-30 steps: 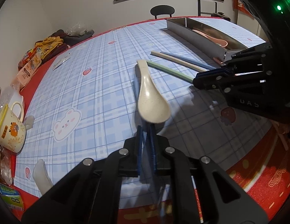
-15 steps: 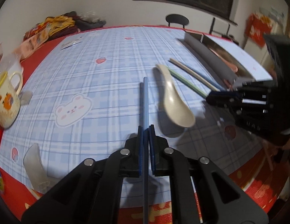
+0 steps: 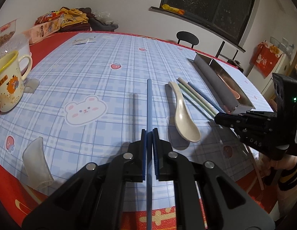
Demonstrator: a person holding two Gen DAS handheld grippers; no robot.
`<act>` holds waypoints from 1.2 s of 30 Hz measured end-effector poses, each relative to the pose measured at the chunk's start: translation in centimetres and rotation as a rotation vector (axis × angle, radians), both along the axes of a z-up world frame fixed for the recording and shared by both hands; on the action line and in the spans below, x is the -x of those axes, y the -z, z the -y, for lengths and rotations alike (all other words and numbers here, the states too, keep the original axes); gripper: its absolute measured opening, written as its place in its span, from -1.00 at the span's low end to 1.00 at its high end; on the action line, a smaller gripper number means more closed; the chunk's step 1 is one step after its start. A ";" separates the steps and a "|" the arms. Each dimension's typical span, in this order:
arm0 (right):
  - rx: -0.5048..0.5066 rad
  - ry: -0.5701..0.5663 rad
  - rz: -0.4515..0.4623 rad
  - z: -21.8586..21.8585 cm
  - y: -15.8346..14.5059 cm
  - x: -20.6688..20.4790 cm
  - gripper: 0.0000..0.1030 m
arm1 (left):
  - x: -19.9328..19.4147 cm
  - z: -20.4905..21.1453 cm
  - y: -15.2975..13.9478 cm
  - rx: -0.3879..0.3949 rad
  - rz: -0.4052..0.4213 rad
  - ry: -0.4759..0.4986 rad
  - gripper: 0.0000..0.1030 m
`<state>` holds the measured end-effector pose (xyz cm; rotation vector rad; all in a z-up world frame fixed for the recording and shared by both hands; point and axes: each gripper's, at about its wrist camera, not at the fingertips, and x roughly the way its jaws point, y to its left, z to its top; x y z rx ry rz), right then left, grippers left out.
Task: Organize utensils
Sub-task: 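Grasp a green chopstick with right tool while left tool holds the blue chopstick, then carry both chopsticks into the steel caddy and open both tools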
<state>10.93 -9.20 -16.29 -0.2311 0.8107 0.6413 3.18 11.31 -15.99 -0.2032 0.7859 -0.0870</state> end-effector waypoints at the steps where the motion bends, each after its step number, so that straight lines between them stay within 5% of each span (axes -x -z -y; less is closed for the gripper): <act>1: -0.021 0.000 -0.002 0.3 -0.2 0.0 -0.88 | 0.0 -0.1 0.0 0.005 0.000 -0.003 -0.80; 16: -0.241 0.025 -0.014 4.8 -3.3 -0.6 -0.88 | 0.2 -1.2 -0.5 0.066 0.000 -0.021 -0.80; 23: -0.316 0.067 -0.005 7.4 -4.7 -2.9 -0.88 | -0.2 -0.5 -3.1 0.103 0.030 -0.019 -0.80; 36: -0.568 0.332 -0.031 14.8 -5.0 -11.1 -0.88 | -8.8 7.8 -7.6 0.185 0.049 0.050 -0.80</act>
